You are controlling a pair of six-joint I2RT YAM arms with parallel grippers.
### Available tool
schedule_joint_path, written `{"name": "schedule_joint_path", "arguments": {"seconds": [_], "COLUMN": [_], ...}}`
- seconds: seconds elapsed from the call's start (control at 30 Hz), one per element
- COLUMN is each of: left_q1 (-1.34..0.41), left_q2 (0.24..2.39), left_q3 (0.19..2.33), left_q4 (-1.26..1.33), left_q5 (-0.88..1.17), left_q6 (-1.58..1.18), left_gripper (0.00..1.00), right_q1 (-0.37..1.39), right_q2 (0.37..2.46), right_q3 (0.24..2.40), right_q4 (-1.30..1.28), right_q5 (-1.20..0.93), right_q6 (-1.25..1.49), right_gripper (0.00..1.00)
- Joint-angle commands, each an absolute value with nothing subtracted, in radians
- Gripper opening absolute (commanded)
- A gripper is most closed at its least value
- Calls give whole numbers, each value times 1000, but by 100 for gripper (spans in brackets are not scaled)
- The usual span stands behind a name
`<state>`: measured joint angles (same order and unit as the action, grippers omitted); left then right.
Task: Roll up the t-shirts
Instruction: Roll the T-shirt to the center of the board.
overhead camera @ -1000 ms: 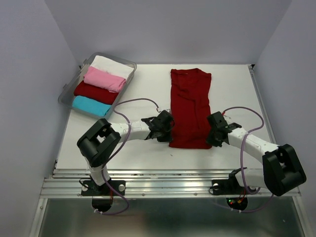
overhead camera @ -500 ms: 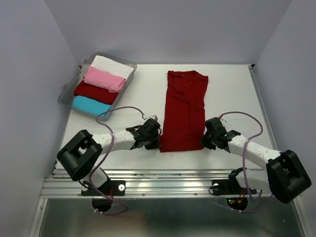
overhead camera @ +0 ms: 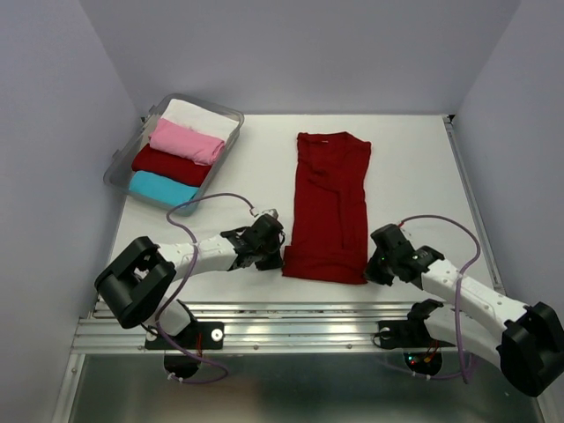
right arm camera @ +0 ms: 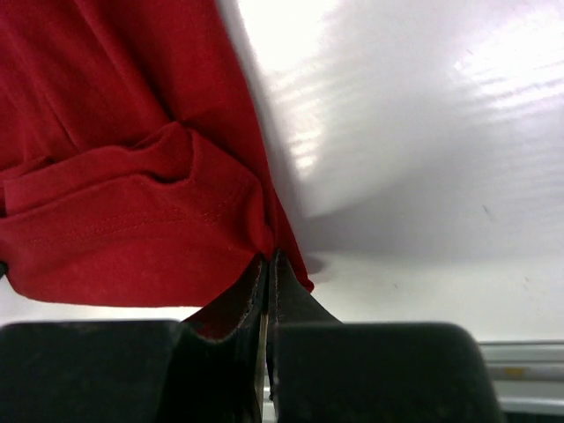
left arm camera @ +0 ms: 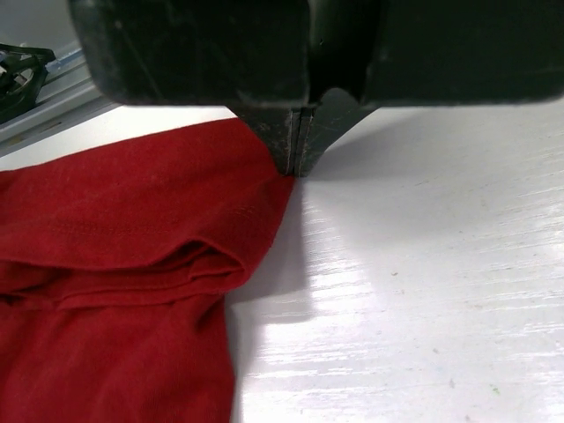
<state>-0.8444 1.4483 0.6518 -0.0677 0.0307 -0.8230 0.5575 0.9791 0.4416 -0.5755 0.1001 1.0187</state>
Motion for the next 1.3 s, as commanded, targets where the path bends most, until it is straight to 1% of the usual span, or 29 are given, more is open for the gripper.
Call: {"name": "schedule_joint_path", "arguments": {"seconds": [0.0, 0.23, 0.33, 0.37, 0.4, 0.5, 0.63, 0.7, 0.73, 0.8, 0.83, 0.93, 1.0, 1.03, 1.17, 1.27], "left_q1": [-845, -845, -845, -845, -845, -845, -845, -845, -844, -838, -833, -818, -810, -805, -793, -784], "left_q2": [1460, 1456, 1460, 1460, 1454, 1424, 1391, 1384, 1387, 1407, 1443, 1538, 1586, 1632, 1750, 1842], "left_q3": [699, 718, 724, 730, 733, 753, 810, 854, 873, 940, 1000, 1081, 1153, 1176, 1316, 1396], "left_q4": [-101, -112, -115, -121, -127, -170, -228, -242, -242, -247, -258, -262, -255, -246, -238, -230], "left_q5": [11, 31, 61, 63, 66, 54, 11, 11, -26, -32, -37, -31, -14, -5, 29, 35], "left_q6": [-792, -759, -738, -735, -732, -721, -704, -684, -675, -641, -629, -588, -568, -552, -520, -500], "left_gripper": [0, 0, 1, 11, 13, 21, 20, 20, 20, 20, 20, 19, 19, 19, 17, 17], "right_q1": [565, 565, 565, 565, 565, 565, 565, 565, 565, 565, 565, 565, 528, 484, 388, 365], "right_q2": [914, 884, 913, 916, 919, 914, 911, 925, 933, 983, 1008, 1126, 1198, 1268, 1385, 1469], "right_q3": [437, 463, 454, 454, 457, 491, 575, 627, 633, 679, 705, 811, 851, 879, 908, 952], "right_q4": [-742, -810, -795, -792, -793, -813, -853, -861, -839, -812, -798, -763, -718, -701, -566, -540], "right_q5": [112, 129, 114, 114, 115, 143, 228, 264, 265, 302, 331, 386, 390, 364, 295, 281], "right_q6": [1037, 1034, 1034, 1034, 1034, 1031, 1023, 1035, 1025, 1025, 1014, 957, 918, 878, 798, 759], "right_gripper": [1, 1, 16, 23, 27, 36, 38, 36, 35, 33, 33, 33, 33, 32, 30, 29]}}
